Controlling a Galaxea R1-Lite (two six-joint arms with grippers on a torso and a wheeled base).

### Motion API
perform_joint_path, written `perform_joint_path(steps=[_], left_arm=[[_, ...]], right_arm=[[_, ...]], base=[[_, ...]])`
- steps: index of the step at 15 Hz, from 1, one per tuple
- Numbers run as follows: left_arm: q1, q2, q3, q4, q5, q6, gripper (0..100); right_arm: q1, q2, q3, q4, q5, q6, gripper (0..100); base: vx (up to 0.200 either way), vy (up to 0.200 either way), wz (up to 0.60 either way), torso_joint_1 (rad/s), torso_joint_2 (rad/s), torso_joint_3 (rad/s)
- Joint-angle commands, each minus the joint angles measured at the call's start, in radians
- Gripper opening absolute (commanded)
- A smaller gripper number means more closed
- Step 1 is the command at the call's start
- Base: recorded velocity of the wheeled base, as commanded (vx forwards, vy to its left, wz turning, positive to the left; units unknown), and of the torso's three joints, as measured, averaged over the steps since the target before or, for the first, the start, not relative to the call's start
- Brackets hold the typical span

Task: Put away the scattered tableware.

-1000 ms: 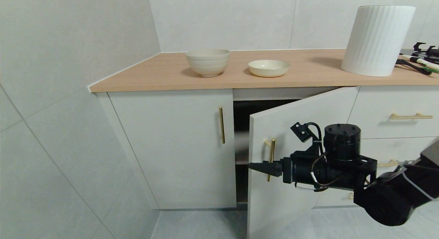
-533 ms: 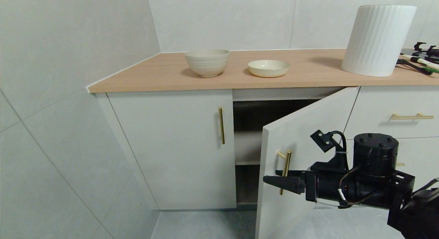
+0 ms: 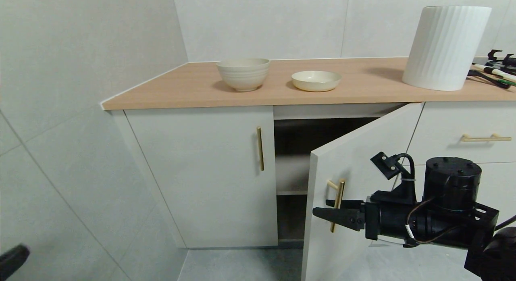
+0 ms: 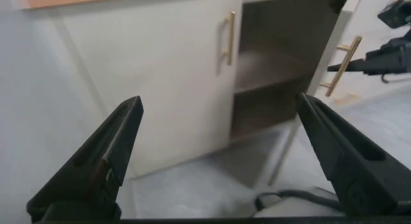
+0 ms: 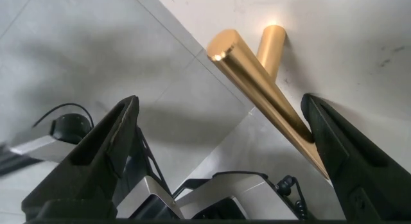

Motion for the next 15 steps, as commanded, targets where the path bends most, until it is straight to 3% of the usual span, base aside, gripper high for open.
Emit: perform_joint_path(steps=[1, 3, 5, 7, 9, 10, 13, 15], left_arm=[[-0.093, 0.522, -0.187, -0.142, -0.05, -0.013, 100], [-0.171, 0.697, -0.212, -0.287, -0.024, -0.072, 100], [-0.246, 0.836, -0.212, -0.417, 0.002, -0.178, 100], [-0.324, 0.913, -0.171, -0.475, -0.002, -0.314, 100], [-0.384, 0.993, -0.115, -0.564, -0.004, -0.38, 100], [-0.384, 0.993, -0.115, -0.564, -0.004, -0.38, 100], [-0.455, 1.154, -0.065, -0.741, -0.005, -0.388, 100], [-0.507, 1.232, -0.065, -0.826, -0.005, -0.425, 100]], right_arm=[[0.0, -0.003, 0.001, 0.0, -0.001, -0.001, 100], [0.0, 0.0, 0.003, 0.0, -0.001, -0.001, 100], [0.0, 0.001, 0.004, 0.0, -0.001, -0.001, 100], [-0.002, 0.006, 0.004, 0.0, -0.001, -0.001, 100], [-0.002, 0.014, 0.006, 0.0, -0.001, -0.001, 100], [-0.002, 0.014, 0.006, 0.0, -0.001, -0.001, 100], [-0.002, 0.023, 0.009, 0.0, -0.001, -0.002, 100], [0.0, 0.027, 0.013, 0.0, -0.001, -0.004, 100]], base=[[0.0, 0.0, 0.0, 0.0, 0.0, 0.0], [0.0, 0.0, 0.0, 0.0, 0.0, 0.0], [0.0, 0.0, 0.0, 0.0, 0.0, 0.0], [0.0, 0.0, 0.0, 0.0, 0.0, 0.0], [0.0, 0.0, 0.0, 0.0, 0.0, 0.0], [0.0, 0.0, 0.0, 0.0, 0.0, 0.0], [0.0, 0.0, 0.0, 0.0, 0.0, 0.0], [0.0, 0.0, 0.0, 0.0, 0.0, 0.0]])
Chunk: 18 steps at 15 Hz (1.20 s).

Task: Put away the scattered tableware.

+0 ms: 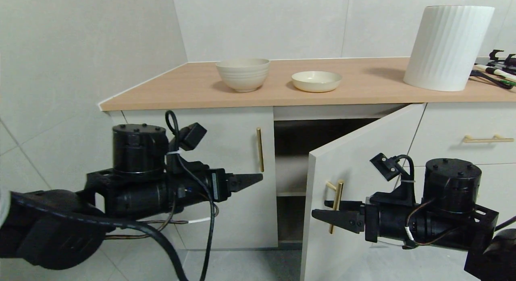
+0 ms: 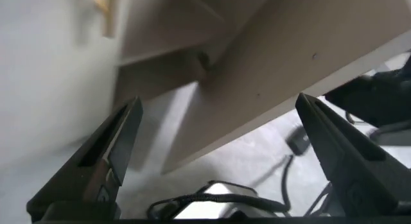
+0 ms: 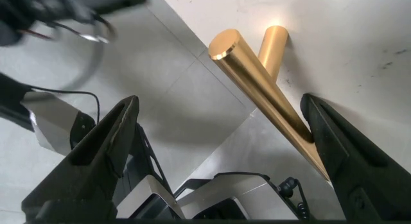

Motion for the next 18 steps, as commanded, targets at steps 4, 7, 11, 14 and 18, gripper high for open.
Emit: perform_joint_path(steps=[4, 7, 11, 14, 18], left_arm=[[-0.129, 0.225, -0.05, -0.157, 0.008, -0.033, 0], [-0.161, 0.273, -0.09, -0.173, 0.008, -0.038, 0], [-0.165, 0.437, -0.16, -0.34, 0.073, -0.058, 0], [-0.218, 0.473, -0.143, -0.458, 0.083, -0.061, 0], [-0.271, 0.542, -0.153, -0.552, 0.083, -0.058, 0]], right_arm=[[0.0, 0.009, 0.005, 0.006, -0.003, -0.001, 100], [0.002, 0.009, 0.011, 0.006, -0.003, -0.004, 100], [0.0, 0.007, 0.018, 0.006, -0.003, -0.004, 100], [0.0, 0.007, 0.021, -0.017, -0.005, -0.009, 100], [0.0, 0.006, 0.066, -0.069, -0.023, -0.021, 100]], base=[[0.0, 0.0, 0.0, 0.0, 0.0, 0.0], [0.0, 0.0, 0.0, 0.0, 0.0, 0.0], [0.0, 0.0, 0.0, 0.0, 0.0, 0.0], [0.0, 0.0, 0.0, 0.0, 0.0, 0.0], [0.0, 0.0, 0.0, 0.0, 0.0, 0.0]])
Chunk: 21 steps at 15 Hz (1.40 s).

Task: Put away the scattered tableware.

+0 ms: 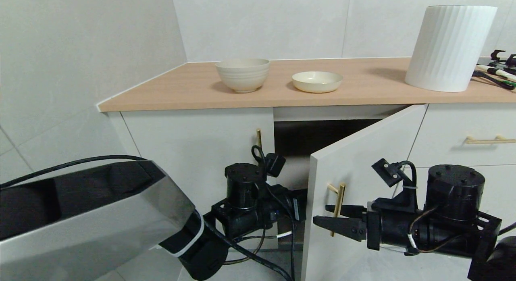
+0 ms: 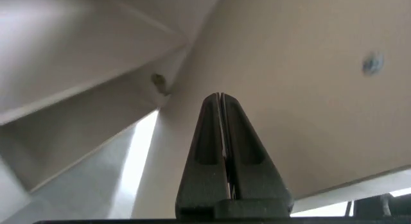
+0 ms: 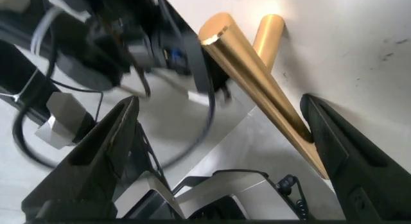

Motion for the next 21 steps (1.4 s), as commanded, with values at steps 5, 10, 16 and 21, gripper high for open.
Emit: perform_joint_path(steps=[5, 10, 16, 21], left_arm=[[-0.018, 0.029, -0.002, -0.025, 0.002, 0.0, 0], [-0.018, 0.008, 0.007, -0.023, 0.002, 0.0, 0], [-0.029, -0.001, 0.016, -0.009, 0.002, 0.0, 0], [-0.029, 0.019, -0.019, 0.009, -0.004, 0.0, 0]], right_arm=[[-0.008, -0.064, 0.122, -0.111, -0.17, -0.037, 100], [0.02, -0.213, 0.277, -0.108, -0.17, -0.06, 100], [0.07, -0.265, 0.351, -0.103, -0.17, -0.077, 100], [0.086, -0.264, 0.36, -0.103, -0.165, -0.079, 100]], base=[[0.0, 0.0, 0.0, 0.0, 0.0, 0.0], [0.0, 0.0, 0.0, 0.0, 0.0, 0.0], [-0.033, 0.0, 0.0, 0.0, 0.0, 0.0], [-0.12, 0.0, 0.0, 0.001, 0.0, 0.001]])
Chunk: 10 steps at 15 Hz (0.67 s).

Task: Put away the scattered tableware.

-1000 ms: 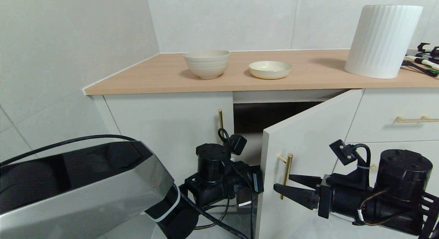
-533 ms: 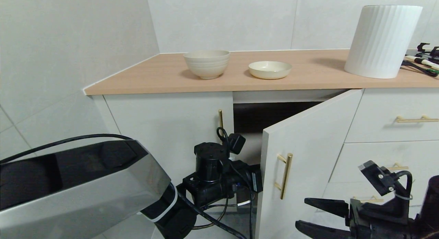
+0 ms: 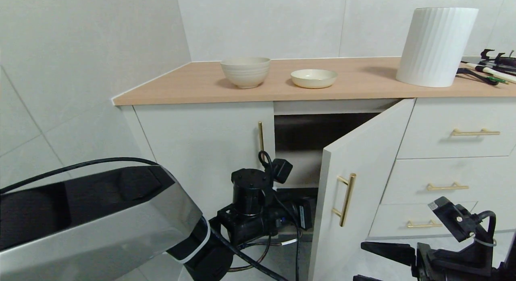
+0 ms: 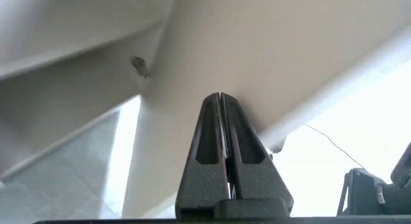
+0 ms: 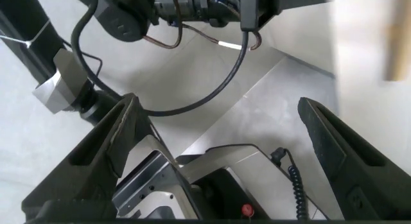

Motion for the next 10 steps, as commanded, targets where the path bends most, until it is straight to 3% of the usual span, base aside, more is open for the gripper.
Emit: perform_joint_path(steps=[1, 4, 7, 9, 10], left_arm=[[0.002, 0.022, -0.059, 0.039, 0.001, -0.001, 0], [0.008, 0.048, -0.16, 0.125, 0.003, -0.001, 0], [0.008, 0.048, -0.186, 0.163, 0.001, -0.001, 0], [0.008, 0.048, -0.194, 0.165, 0.001, -0.001, 0], [0.008, 0.048, -0.2, 0.165, 0.001, -0.001, 0]], right_arm=[[0.006, 0.0, 0.001, -0.001, 0.0, 0.0, 100], [0.005, 0.002, 0.006, -0.001, 0.0, 0.0, 100], [0.005, 0.008, 0.006, -0.001, 0.0, 0.0, 100], [0.006, 0.009, 0.006, -0.001, 0.0, 0.0, 100], [0.006, 0.009, 0.006, -0.001, 0.0, 0.0, 100]], base=[[0.0, 0.0, 0.0, 0.0, 0.0, 0.0], [0.0, 0.0, 0.0, 0.0, 0.0, 0.0], [0.0, 0.0, 0.0, 0.0, 0.0, 0.0], [-0.2, 0.0, 0.0, 0.005, 0.0, -0.002], [0.0, 0.0, 0.0, 0.0, 0.0, 0.0]])
